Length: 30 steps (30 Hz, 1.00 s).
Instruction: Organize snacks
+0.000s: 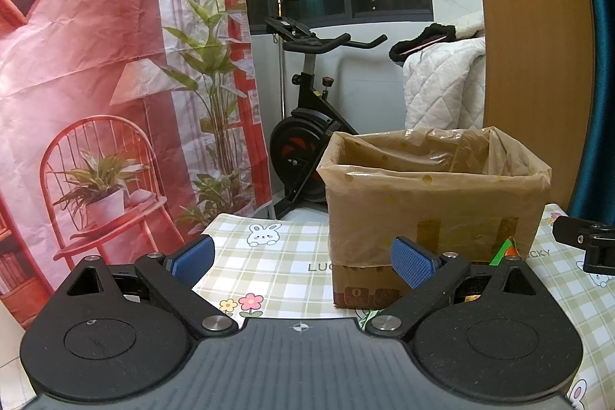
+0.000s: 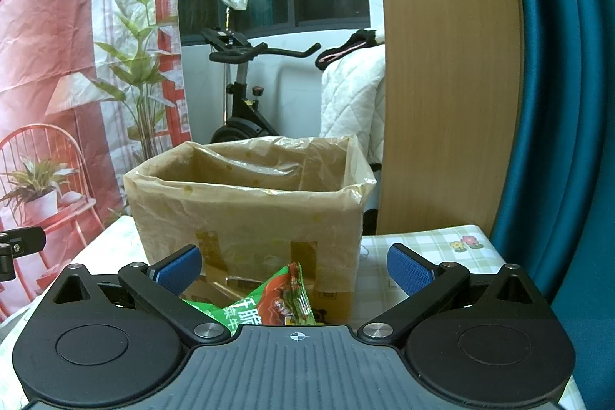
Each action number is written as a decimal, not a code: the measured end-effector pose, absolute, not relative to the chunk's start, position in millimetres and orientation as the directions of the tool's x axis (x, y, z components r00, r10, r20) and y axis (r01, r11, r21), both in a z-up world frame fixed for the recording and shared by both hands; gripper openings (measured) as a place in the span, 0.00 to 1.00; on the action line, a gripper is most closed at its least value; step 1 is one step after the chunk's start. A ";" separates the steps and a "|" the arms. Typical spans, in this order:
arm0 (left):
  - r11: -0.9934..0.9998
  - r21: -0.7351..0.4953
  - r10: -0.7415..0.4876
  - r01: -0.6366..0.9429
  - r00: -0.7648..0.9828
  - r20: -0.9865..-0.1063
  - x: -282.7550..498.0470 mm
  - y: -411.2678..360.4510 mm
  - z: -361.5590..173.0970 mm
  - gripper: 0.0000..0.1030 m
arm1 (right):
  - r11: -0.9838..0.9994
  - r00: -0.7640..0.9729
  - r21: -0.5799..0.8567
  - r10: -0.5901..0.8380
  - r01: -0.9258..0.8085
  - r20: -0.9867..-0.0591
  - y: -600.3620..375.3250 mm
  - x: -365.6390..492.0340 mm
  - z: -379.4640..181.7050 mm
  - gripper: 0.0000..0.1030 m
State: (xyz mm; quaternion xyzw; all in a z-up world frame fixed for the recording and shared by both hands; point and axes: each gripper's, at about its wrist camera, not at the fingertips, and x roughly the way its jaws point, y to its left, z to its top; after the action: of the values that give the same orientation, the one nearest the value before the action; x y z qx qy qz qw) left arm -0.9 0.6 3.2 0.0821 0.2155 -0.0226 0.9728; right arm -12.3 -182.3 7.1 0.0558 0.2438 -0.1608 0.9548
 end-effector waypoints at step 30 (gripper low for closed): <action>0.988 0.128 -0.026 0.089 0.904 -0.426 1.4 3.0 -10.3 0.97 | 0.944 0.824 0.025 -0.273 0.328 -0.496 -181.8 -13.6 -8.7 1.00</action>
State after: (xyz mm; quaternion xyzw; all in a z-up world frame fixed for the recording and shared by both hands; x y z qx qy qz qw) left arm 1.4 3.0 -10.3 0.0723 0.2169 -0.0297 0.9730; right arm -13.6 -181.8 -8.7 0.0544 0.2511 -0.1577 0.9535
